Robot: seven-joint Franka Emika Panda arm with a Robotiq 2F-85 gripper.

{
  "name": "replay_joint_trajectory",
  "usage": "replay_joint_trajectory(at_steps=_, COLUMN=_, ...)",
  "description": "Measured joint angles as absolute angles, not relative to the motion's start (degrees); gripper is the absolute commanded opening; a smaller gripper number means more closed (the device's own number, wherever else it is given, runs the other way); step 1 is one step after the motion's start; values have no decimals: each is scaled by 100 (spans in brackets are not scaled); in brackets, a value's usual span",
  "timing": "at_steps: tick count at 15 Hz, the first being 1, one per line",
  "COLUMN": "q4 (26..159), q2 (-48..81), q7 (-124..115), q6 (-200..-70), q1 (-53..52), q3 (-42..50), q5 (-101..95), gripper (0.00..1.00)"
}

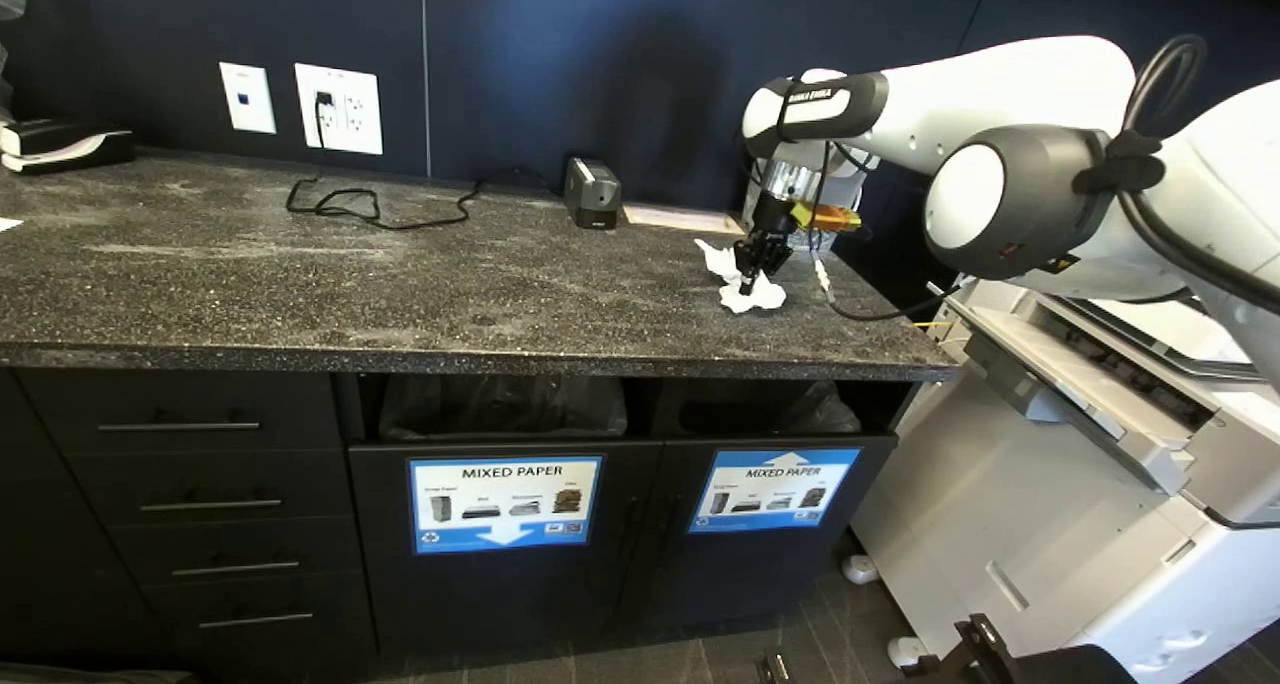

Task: Put the white pieces of papers in the right bin

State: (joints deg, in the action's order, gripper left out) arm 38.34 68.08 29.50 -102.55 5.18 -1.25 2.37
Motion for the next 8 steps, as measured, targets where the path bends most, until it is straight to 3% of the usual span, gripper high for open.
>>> replay_joint_trajectory(at_steps=8, q4=5667, q2=5899, q7=3006, q6=-12016, q1=263, q3=58, q5=-202, gripper=12)
